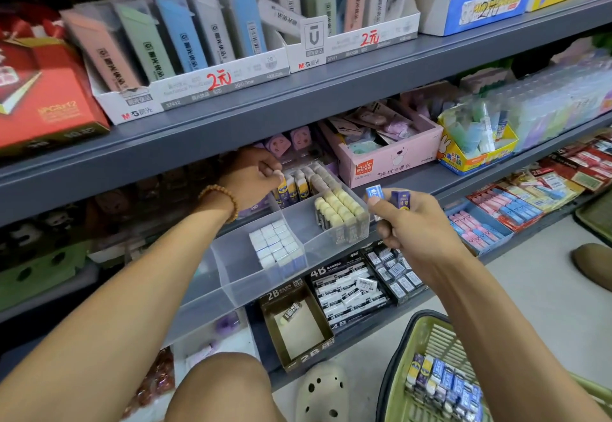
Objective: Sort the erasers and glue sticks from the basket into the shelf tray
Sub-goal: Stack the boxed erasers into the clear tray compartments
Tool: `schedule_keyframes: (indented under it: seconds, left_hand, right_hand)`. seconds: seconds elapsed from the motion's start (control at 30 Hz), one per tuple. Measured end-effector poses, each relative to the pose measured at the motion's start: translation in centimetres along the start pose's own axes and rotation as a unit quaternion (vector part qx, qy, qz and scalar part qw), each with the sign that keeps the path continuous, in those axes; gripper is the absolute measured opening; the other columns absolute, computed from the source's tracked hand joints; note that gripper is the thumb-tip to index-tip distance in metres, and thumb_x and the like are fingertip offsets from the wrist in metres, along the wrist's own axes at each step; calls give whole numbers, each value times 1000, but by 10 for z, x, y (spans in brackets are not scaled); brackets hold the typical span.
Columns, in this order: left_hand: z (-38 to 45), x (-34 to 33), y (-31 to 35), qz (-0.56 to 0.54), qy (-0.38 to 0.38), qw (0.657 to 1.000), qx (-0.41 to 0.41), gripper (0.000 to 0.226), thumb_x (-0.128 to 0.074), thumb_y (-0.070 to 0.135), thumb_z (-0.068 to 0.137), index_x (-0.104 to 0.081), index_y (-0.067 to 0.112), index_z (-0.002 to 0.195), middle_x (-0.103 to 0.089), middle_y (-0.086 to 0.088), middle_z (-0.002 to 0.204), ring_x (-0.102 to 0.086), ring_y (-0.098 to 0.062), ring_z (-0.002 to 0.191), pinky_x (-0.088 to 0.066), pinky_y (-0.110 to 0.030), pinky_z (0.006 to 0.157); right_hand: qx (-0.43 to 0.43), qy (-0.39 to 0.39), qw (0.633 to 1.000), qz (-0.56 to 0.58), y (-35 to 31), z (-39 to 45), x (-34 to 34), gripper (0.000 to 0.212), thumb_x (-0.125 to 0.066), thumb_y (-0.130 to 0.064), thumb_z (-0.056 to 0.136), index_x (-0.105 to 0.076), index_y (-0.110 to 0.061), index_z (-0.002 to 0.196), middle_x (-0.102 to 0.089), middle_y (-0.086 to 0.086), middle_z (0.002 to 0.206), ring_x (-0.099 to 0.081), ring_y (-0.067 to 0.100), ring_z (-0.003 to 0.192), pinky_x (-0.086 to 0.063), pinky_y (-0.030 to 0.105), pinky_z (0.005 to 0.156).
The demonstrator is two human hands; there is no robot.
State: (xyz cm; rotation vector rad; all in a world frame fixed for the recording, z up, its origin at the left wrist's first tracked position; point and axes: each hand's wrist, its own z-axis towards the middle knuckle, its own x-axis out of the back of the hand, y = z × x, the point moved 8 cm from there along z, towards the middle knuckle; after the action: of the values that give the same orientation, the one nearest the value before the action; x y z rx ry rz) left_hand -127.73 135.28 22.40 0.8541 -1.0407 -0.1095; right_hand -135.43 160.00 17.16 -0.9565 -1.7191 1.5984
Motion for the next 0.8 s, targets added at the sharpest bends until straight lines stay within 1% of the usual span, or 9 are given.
schedule_keyframes:
  seconds: [0.1,0.17,0.3,0.37,0.43,0.5,0.67,0.73,0.8]
  left_hand:
    - [4,-6,1,45,-11,999,-13,10,-73,6,79,-67,13,80,-62,-1,69,-52,-5,59,-44,-18,65]
    - [6,-12,3,78,-31,996,-33,7,-74,7,79,-69,12,79,-65,-3,72,-54,-7,60,-48,-21,66]
    - [7,-15,5,103,-38,992,-62,3,-73,11,79,-71,12,81,-66,-1,71,-55,-6,60,-50,-21,66]
    - [7,-16,8,95,-41,992,-72,5,-73,10,79,-70,12,81,-64,1,70,-54,-4,60,-50,-21,65]
    - [8,-15,9,95,-44,992,-72,6,-72,8,81,-68,13,81,-62,2,71,-52,-4,60,-48,-22,65]
    - [10,-13,5,81,-38,994,-56,10,-72,7,82,-66,15,81,-60,3,70,-51,-4,60,-47,-21,66]
    - [13,-2,-2,-9,-37,999,-5,22,-74,6,81,-61,22,74,-59,5,68,-51,-4,61,-44,-15,62]
    - [11,0,1,-5,-52,999,1,19,-72,5,83,-60,19,78,-58,5,71,-52,-7,64,-41,-6,57]
    - [11,3,4,29,-63,998,-2,12,-70,5,85,-63,15,84,-57,6,73,-52,-8,67,-39,-2,55]
  right_hand:
    - [0,-3,1000,-8,1,4,0,24,-61,-13,97,-59,11,93,-48,16,74,-36,14,53,-28,20,43]
    - [1,-4,1000,-8,1,6,0,28,-61,-13,97,-57,15,99,-49,17,77,-36,15,53,-28,21,43]
    - [3,-7,1000,-6,0,8,-1,26,-61,-11,97,-58,15,98,-48,17,77,-36,14,52,-28,20,42]
    - [1,-9,1000,-2,1,8,0,21,-61,-11,96,-61,10,95,-49,17,77,-36,14,52,-28,20,42]
    - [-1,-8,1000,1,2,7,0,16,-61,-11,97,-65,4,95,-49,17,78,-37,13,52,-28,20,43]
    - [-4,-10,1000,0,4,6,0,18,-61,-12,97,-65,5,96,-50,17,79,-37,12,52,-28,20,43]
    - [-10,-10,1000,6,4,4,1,14,-60,-12,97,-64,1,91,-50,16,83,-36,11,51,-27,18,42]
    - [-10,-8,1000,12,3,3,1,9,-60,-11,97,-64,-4,93,-50,15,83,-37,10,50,-28,17,41]
    - [-10,-12,1000,15,2,2,-1,9,-59,-11,97,-63,-4,92,-48,14,82,-38,9,49,-28,17,41]
